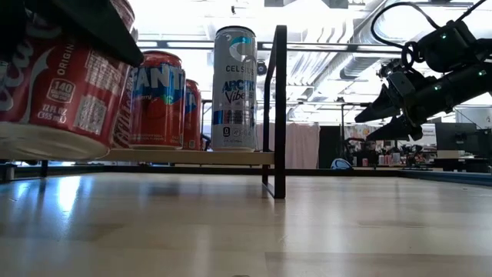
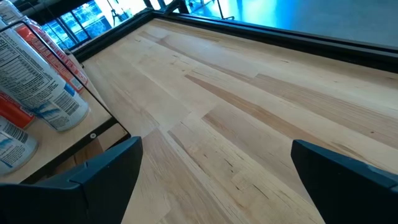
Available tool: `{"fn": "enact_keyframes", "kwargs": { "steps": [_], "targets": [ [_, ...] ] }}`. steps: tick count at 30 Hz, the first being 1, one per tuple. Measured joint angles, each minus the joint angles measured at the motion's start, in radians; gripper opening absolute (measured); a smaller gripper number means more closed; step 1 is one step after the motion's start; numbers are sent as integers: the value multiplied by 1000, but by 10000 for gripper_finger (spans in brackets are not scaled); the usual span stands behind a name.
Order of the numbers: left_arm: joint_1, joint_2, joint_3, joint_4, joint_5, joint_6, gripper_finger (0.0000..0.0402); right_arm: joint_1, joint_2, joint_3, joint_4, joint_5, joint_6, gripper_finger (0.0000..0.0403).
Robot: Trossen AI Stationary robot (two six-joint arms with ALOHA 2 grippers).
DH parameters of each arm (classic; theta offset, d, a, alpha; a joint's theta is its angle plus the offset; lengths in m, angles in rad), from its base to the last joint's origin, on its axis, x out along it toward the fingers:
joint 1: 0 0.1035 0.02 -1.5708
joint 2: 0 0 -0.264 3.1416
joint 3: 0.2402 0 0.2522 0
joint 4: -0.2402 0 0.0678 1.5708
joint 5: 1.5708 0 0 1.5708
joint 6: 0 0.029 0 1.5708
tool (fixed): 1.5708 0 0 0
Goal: Place canned beverage on shelf
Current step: Put the right red white can aligned with the other red white soda can on the shelf
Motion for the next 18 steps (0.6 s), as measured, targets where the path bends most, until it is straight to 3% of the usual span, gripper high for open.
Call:
{"fn": "enact_keyframes", "kwargs": {
  "steps": [18],
  "targets": [
    [6, -104, -70, -1, 50, -19, 271, 0, 0, 0, -14, 0, 0, 399]
  ]
}}
